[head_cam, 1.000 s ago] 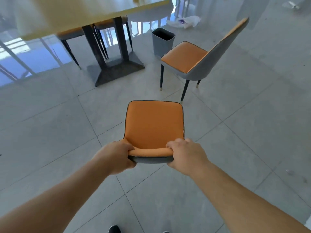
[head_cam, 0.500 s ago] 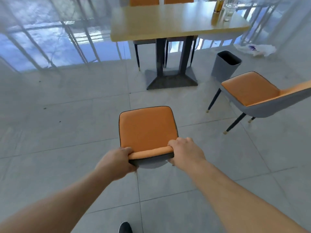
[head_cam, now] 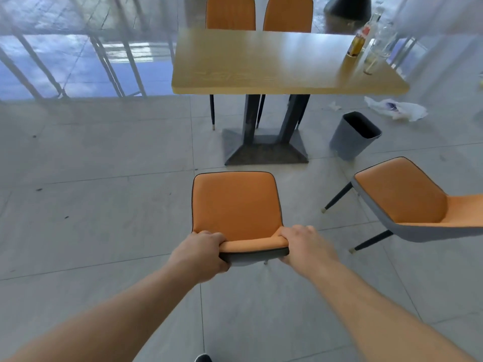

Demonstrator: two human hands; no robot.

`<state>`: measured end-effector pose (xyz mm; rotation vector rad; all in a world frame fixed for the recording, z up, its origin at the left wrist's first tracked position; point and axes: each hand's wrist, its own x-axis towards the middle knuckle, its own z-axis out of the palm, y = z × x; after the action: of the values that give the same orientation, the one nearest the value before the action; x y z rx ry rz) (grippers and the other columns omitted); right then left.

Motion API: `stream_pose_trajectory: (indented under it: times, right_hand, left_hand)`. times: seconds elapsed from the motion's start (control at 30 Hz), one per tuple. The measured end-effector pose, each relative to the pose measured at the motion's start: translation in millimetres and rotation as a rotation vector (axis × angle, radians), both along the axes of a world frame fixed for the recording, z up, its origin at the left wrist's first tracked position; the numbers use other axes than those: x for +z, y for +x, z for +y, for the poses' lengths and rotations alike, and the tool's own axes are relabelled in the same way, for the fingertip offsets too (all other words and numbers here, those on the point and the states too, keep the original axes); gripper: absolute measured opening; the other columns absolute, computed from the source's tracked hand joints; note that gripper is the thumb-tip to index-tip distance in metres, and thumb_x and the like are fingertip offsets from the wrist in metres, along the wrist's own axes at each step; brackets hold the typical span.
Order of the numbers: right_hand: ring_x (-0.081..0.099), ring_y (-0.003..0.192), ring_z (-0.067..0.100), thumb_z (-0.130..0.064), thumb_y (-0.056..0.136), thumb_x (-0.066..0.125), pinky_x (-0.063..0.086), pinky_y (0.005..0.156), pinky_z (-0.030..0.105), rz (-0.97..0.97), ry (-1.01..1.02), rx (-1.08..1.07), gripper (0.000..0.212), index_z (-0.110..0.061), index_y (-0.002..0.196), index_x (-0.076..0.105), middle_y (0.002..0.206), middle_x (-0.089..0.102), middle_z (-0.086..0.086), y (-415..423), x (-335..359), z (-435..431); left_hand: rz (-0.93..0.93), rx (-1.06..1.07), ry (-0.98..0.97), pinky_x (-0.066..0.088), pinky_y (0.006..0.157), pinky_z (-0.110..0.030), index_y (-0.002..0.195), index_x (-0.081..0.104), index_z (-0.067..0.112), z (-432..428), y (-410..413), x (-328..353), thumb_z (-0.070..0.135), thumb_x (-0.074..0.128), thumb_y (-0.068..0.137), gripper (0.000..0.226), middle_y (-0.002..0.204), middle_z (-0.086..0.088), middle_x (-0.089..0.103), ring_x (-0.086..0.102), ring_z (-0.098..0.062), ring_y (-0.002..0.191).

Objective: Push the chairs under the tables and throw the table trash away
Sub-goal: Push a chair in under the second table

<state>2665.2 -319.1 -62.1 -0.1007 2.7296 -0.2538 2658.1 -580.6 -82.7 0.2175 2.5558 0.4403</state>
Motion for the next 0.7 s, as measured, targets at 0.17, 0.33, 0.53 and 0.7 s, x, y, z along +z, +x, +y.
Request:
stream_pose_trajectory:
  times: [0.17, 0.33, 0.53, 0.7]
  right_hand:
    - [0.048, 0.103, 0.021, -0.035, 0.09, 0.072, 0.047, 0.07, 0.039, 0.017, 0.021, 0.001, 0.023, -0.039, 0.11, 0.062, 0.103, 0.056, -0.007, -84.0, -2.3, 11.4]
    - [0.046, 0.098, 0.021, -0.039, 0.092, 0.071, 0.045, 0.068, 0.038, 0.052, 0.01, 0.044, 0.019, -0.036, 0.107, 0.06, 0.101, 0.053, -0.006, -172.0, -7.8, 24.1]
    - [0.046, 0.095, 0.021, -0.04, 0.091, 0.073, 0.052, 0.074, 0.04, 0.093, -0.034, 0.085, 0.021, -0.034, 0.108, 0.06, 0.099, 0.054, -0.004, -282.6, -11.1, 44.3]
    - [0.049, 0.097, 0.023, -0.041, 0.09, 0.074, 0.051, 0.074, 0.04, 0.07, 0.002, 0.169, 0.027, -0.032, 0.111, 0.058, 0.101, 0.054, -0.004, -353.6, -12.9, 56.3]
  left_hand:
    - [0.015, 0.008, 0.01, 0.057, 0.086, -0.043, 0.11, 0.061, 0.039, 12.9, -79.2, -4.6, 0.047, 0.07, 0.087, 0.026, 0.101, 0.009, 0.056, 0.056, -0.019, 0.096]
    - [0.013, 0.038, -0.022, 0.057, 0.087, -0.042, 0.112, 0.061, 0.04, 23.6, -167.5, -5.5, 0.047, 0.073, 0.087, 0.029, 0.103, 0.008, 0.059, 0.056, -0.02, 0.097]
    - [0.028, 0.11, -0.019, 0.053, 0.074, -0.032, 0.106, 0.059, 0.046, 42.2, -266.4, -6.5, 0.045, 0.075, 0.083, 0.027, 0.1, 0.012, 0.057, 0.056, -0.013, 0.09]
    - [-0.005, 0.142, -0.02, 0.056, 0.087, -0.038, 0.114, 0.06, 0.048, 49.9, -328.4, -6.4, 0.046, 0.076, 0.086, 0.032, 0.105, 0.014, 0.057, 0.056, -0.013, 0.096]
